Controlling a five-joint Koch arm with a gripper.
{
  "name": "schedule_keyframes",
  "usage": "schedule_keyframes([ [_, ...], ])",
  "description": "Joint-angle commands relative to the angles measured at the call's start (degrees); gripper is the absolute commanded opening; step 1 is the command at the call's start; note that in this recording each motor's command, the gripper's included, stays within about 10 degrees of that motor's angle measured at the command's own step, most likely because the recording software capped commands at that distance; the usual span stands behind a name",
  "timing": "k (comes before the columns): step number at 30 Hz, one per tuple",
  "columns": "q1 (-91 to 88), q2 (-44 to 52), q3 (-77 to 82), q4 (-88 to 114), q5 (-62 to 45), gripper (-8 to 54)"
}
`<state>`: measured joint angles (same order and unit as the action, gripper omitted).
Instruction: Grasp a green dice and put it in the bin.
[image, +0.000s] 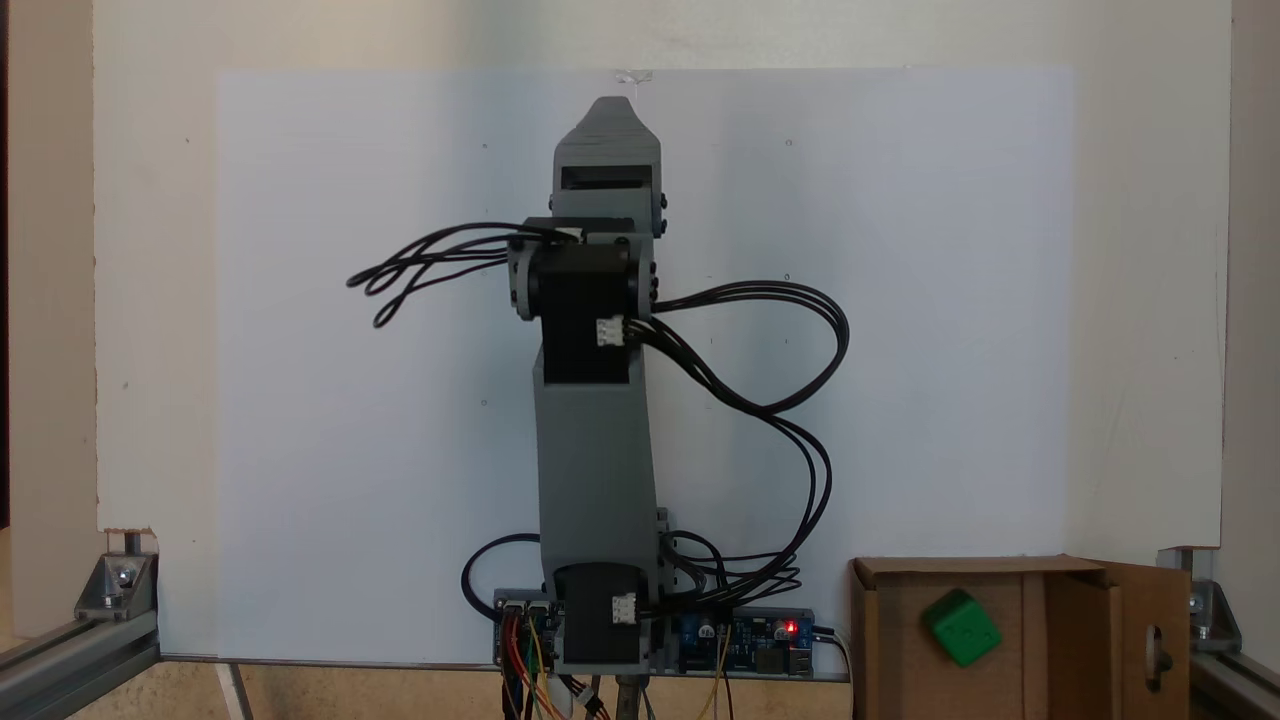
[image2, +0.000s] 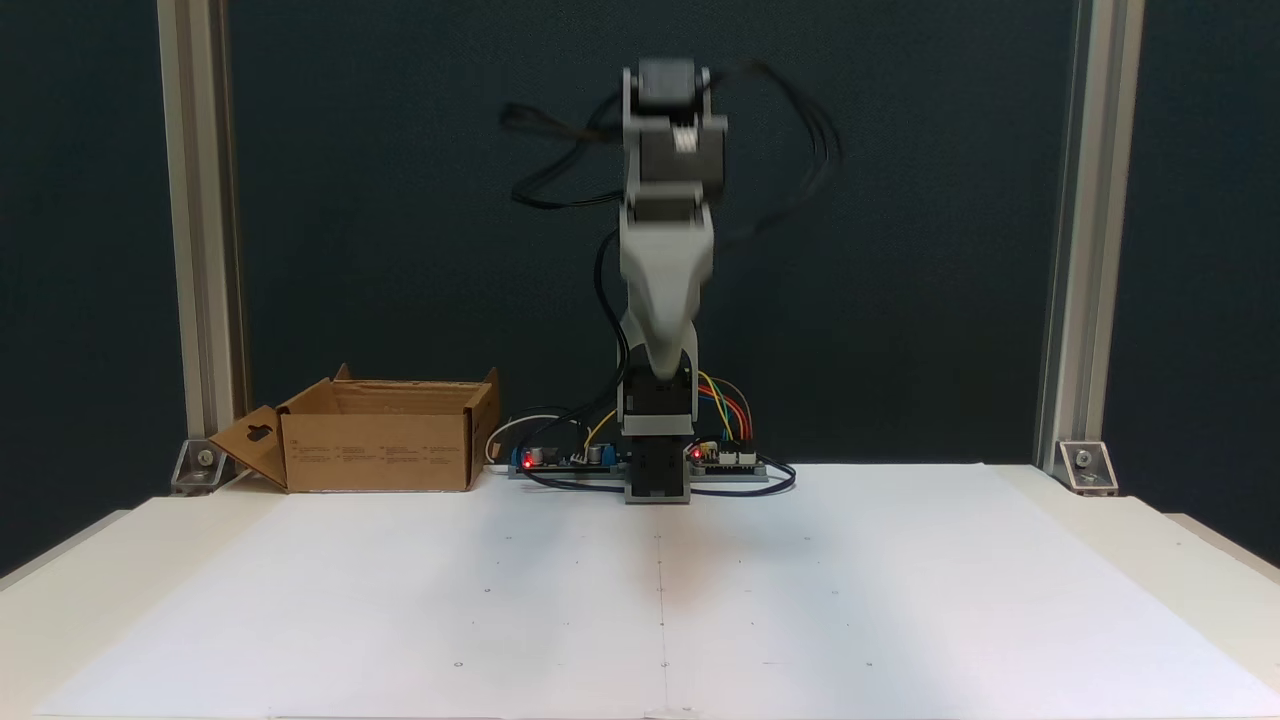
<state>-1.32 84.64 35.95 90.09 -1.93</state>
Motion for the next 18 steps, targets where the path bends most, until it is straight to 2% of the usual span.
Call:
schedule_keyframes([
  [1, -1.1, 4.9, 3.2, -8.6, 3.1, 45.2],
  [10, -1.1, 20.0, 35.3, -31.8, 2.5, 43.6],
  [18, -1.2, 27.8, 48.3, -50.6, 2.6, 43.1],
])
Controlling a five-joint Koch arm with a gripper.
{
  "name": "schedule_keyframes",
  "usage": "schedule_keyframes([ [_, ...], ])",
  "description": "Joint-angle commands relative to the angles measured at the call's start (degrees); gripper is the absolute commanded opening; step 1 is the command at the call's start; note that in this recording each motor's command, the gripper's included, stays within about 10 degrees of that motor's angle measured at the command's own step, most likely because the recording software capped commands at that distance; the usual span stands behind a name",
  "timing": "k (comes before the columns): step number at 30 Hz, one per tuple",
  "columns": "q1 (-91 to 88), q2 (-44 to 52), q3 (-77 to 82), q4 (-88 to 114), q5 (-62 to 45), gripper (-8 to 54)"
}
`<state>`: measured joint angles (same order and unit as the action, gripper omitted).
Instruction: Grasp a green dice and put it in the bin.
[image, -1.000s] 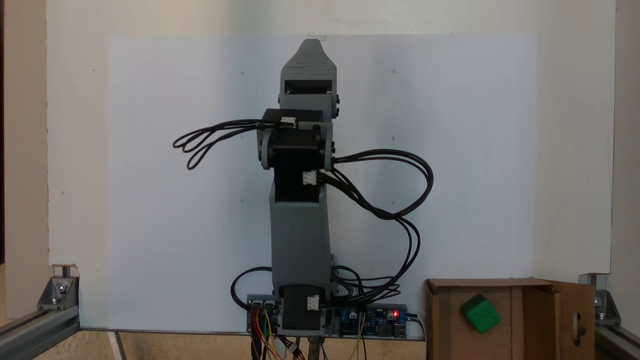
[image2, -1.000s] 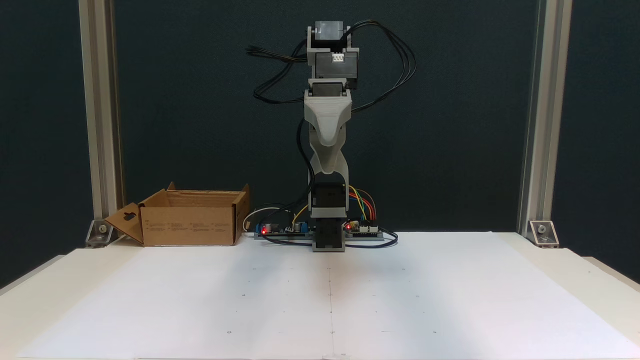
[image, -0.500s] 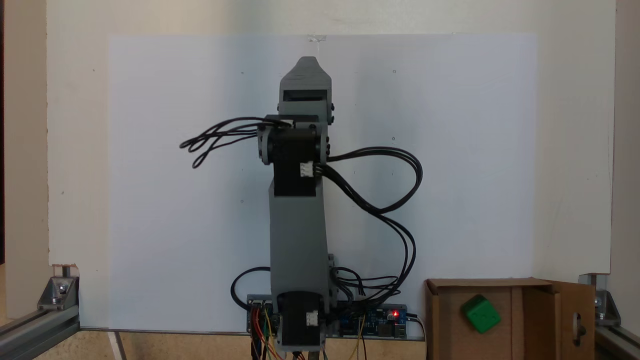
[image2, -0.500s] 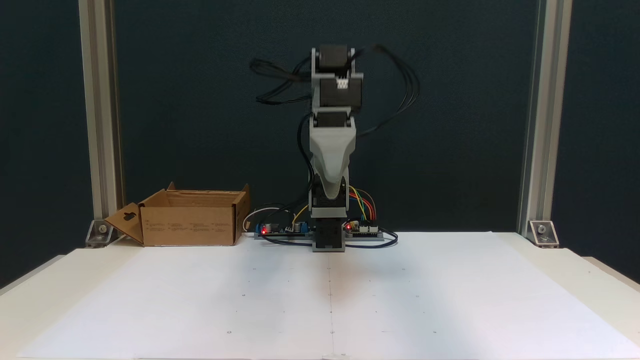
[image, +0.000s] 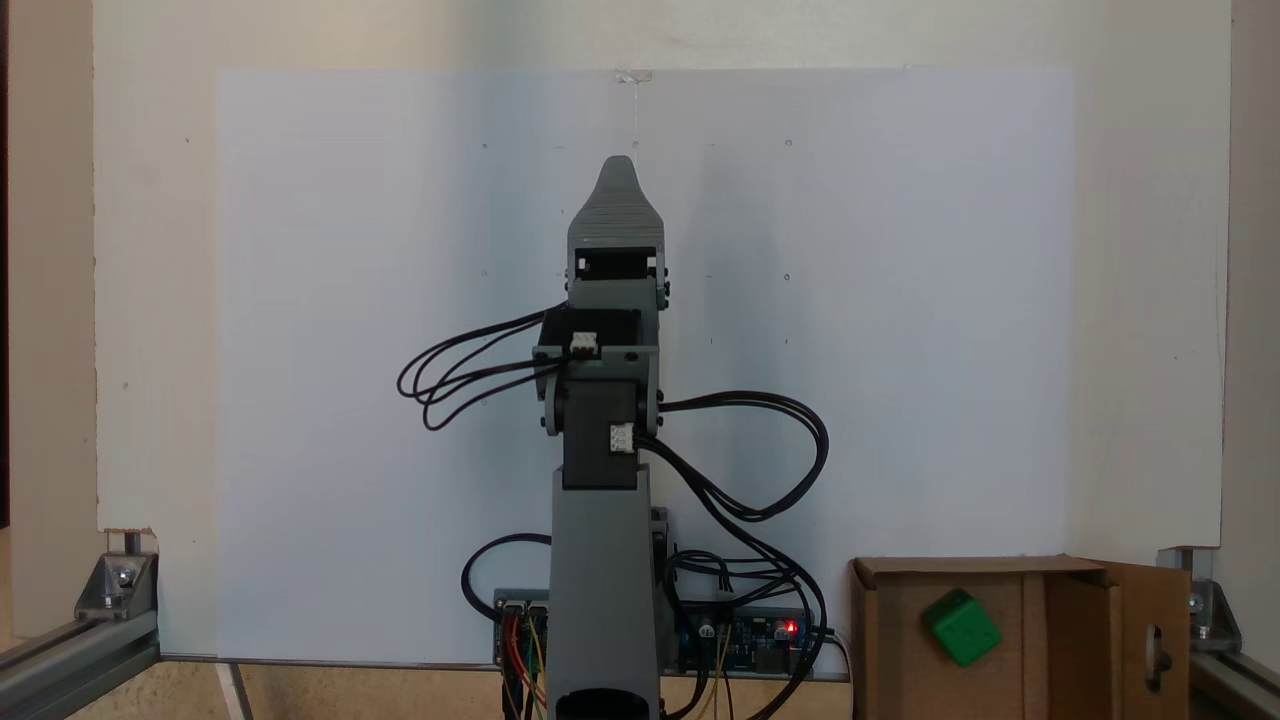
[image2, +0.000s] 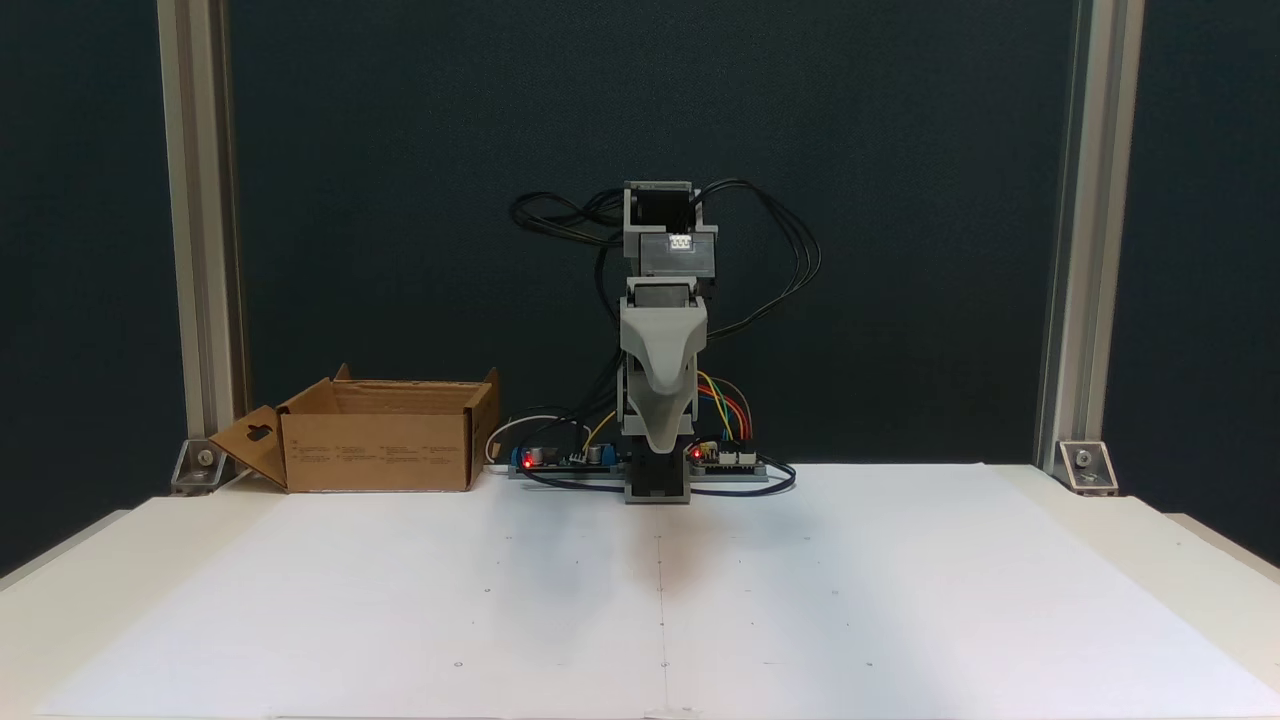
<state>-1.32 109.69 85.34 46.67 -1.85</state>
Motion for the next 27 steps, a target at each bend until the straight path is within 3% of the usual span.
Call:
schedule_keyframes([
  [1, -1.2, 3.3, -0.2, -9.6, 2.5, 43.0],
  [9, -1.2, 12.2, 13.4, -27.1, 2.5, 43.1],
  [27, 4.0, 24.1, 40.2, -45.1, 2.7, 45.2],
])
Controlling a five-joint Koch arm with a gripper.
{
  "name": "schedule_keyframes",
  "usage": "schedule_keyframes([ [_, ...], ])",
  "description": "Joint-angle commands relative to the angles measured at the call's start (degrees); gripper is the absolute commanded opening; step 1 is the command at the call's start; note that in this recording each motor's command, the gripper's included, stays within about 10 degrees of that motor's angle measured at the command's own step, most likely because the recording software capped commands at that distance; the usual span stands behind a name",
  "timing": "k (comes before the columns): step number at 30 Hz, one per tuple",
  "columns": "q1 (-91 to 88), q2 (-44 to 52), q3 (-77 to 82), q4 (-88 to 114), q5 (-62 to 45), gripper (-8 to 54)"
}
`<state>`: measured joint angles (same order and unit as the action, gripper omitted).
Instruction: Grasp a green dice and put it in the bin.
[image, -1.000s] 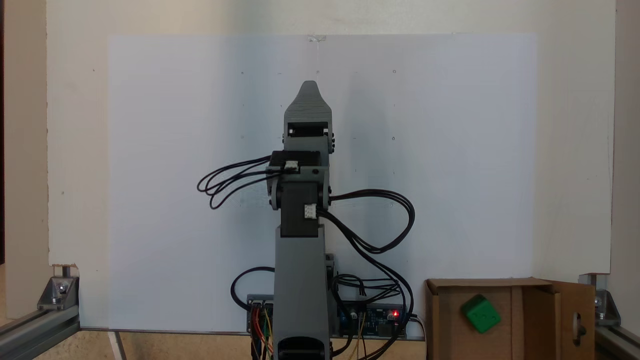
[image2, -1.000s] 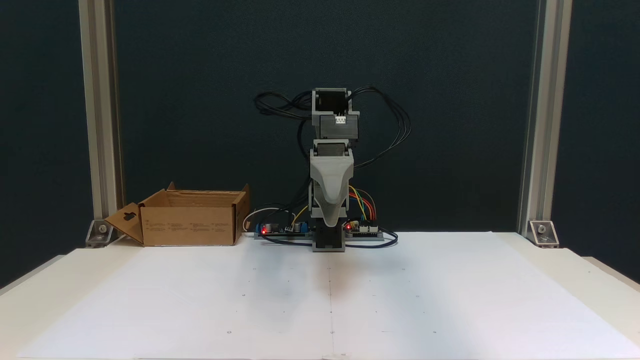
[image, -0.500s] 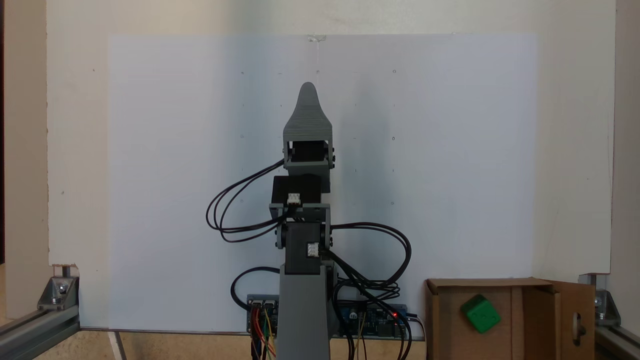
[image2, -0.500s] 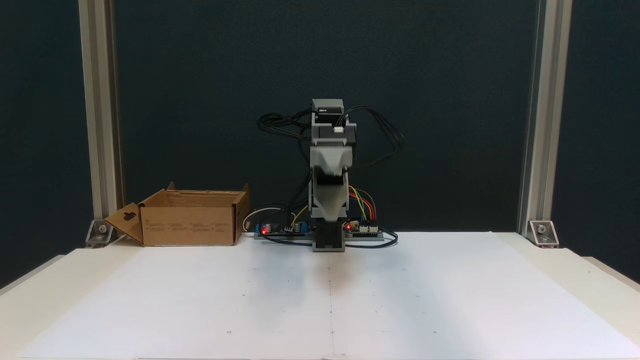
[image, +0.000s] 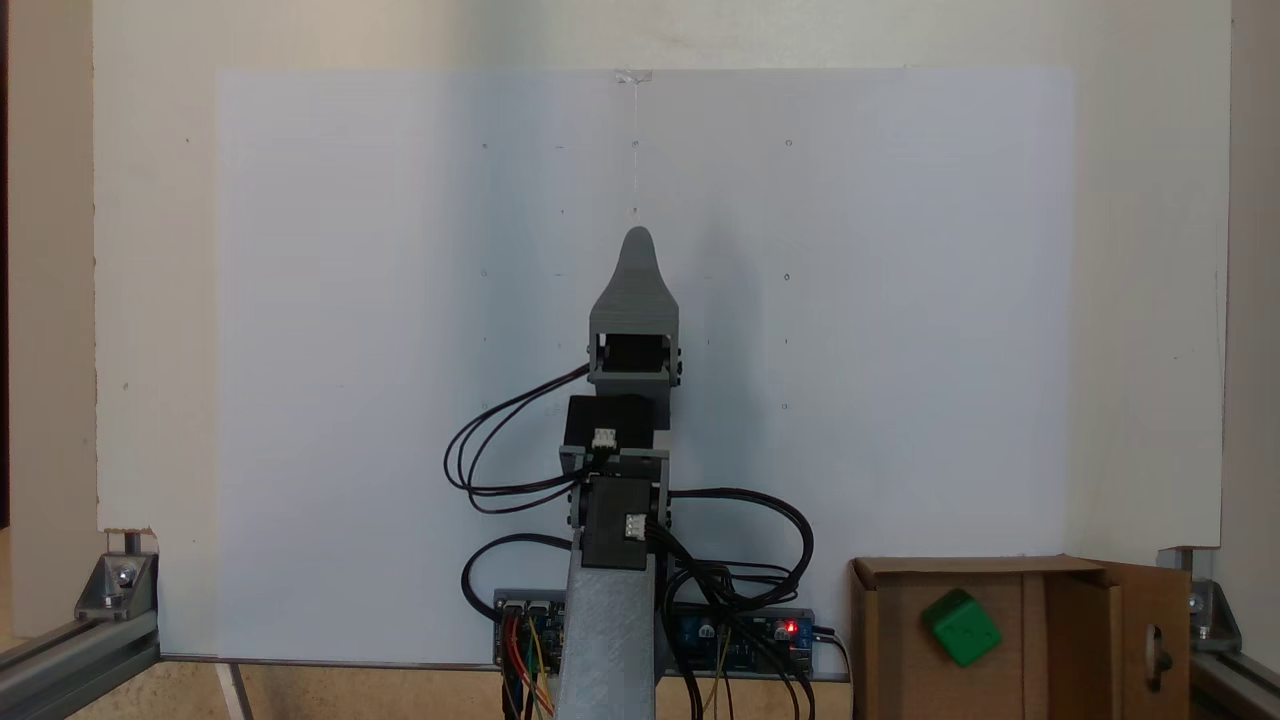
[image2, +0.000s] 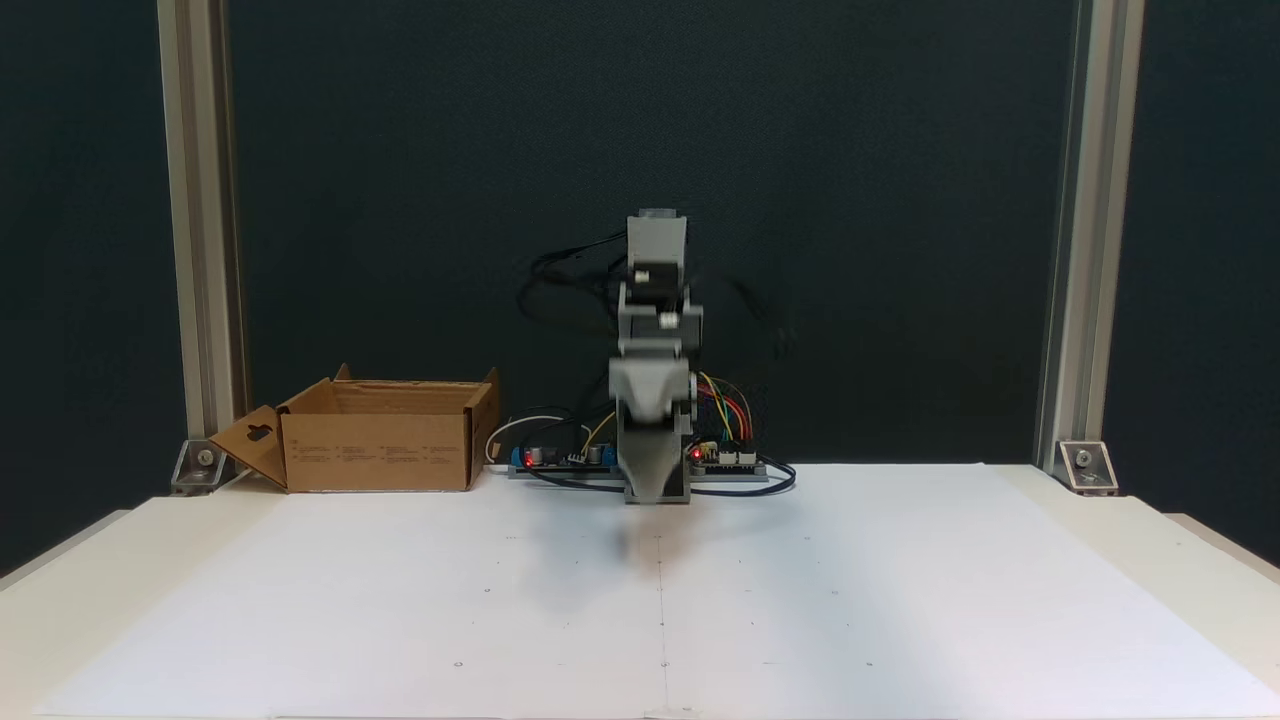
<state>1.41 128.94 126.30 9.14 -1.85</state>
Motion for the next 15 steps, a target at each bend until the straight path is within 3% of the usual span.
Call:
schedule_keyframes([
  [1, 1.1, 5.6, 1.3, -9.1, 2.8, 45.3],
  [15, 1.1, 6.9, 24.3, -33.1, 2.5, 45.7],
])
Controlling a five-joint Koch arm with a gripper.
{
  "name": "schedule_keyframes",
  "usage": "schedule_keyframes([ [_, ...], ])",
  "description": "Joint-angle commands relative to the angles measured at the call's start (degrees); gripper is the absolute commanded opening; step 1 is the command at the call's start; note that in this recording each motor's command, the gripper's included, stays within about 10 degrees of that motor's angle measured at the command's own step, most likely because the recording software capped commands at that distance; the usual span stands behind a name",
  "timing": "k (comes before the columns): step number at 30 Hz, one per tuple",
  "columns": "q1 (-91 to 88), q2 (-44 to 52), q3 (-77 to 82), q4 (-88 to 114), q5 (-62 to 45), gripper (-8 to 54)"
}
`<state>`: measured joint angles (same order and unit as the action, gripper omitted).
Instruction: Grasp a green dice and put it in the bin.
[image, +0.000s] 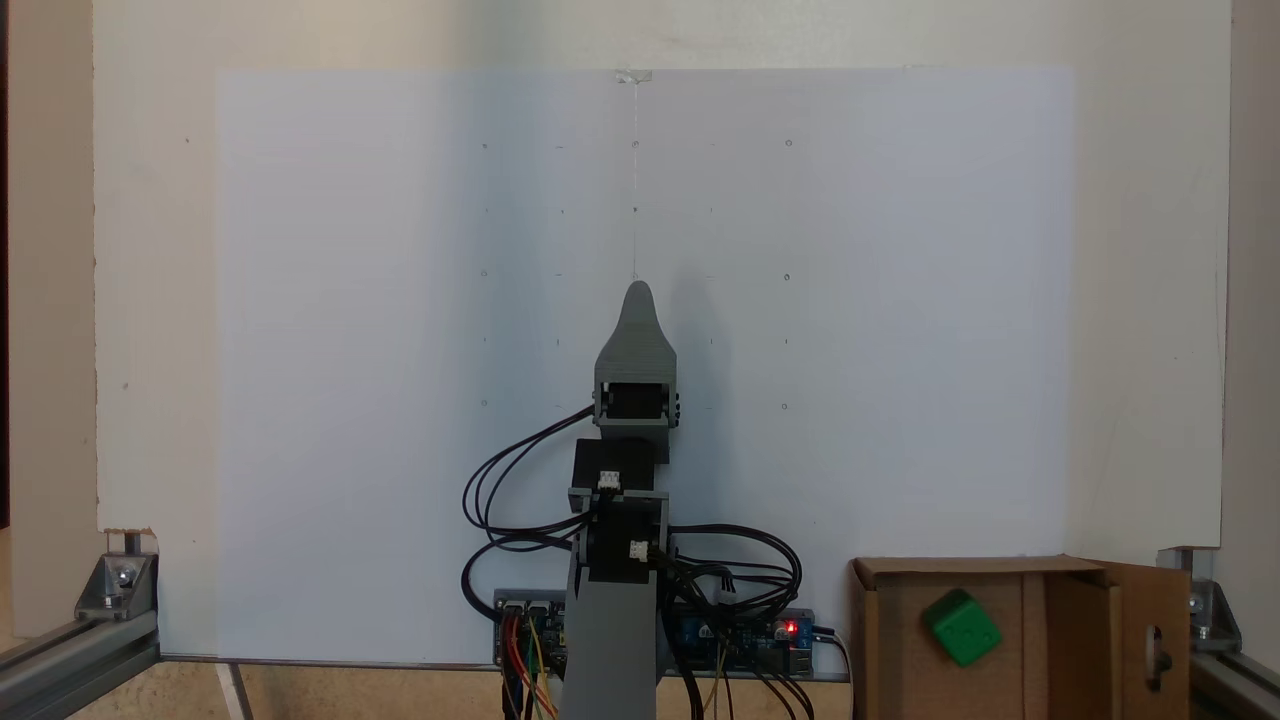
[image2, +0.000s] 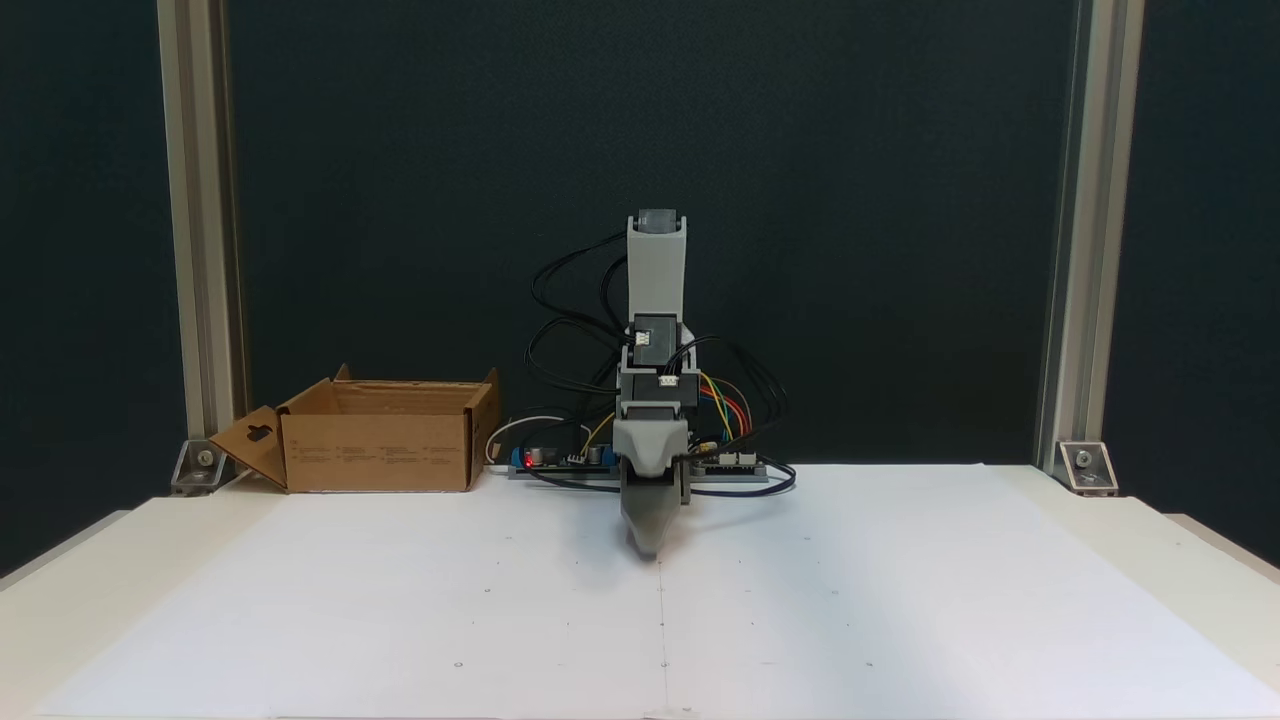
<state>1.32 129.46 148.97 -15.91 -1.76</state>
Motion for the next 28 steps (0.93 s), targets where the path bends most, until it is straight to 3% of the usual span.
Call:
schedule_keyframes([
  [1, 1.1, 6.3, 3.1, -9.6, 2.3, 45.7],
  [12, 1.3, 6.2, 13.3, -28.8, 2.4, 45.6],
  [28, 2.4, 6.2, 13.4, -29.2, 2.6, 44.6],
])
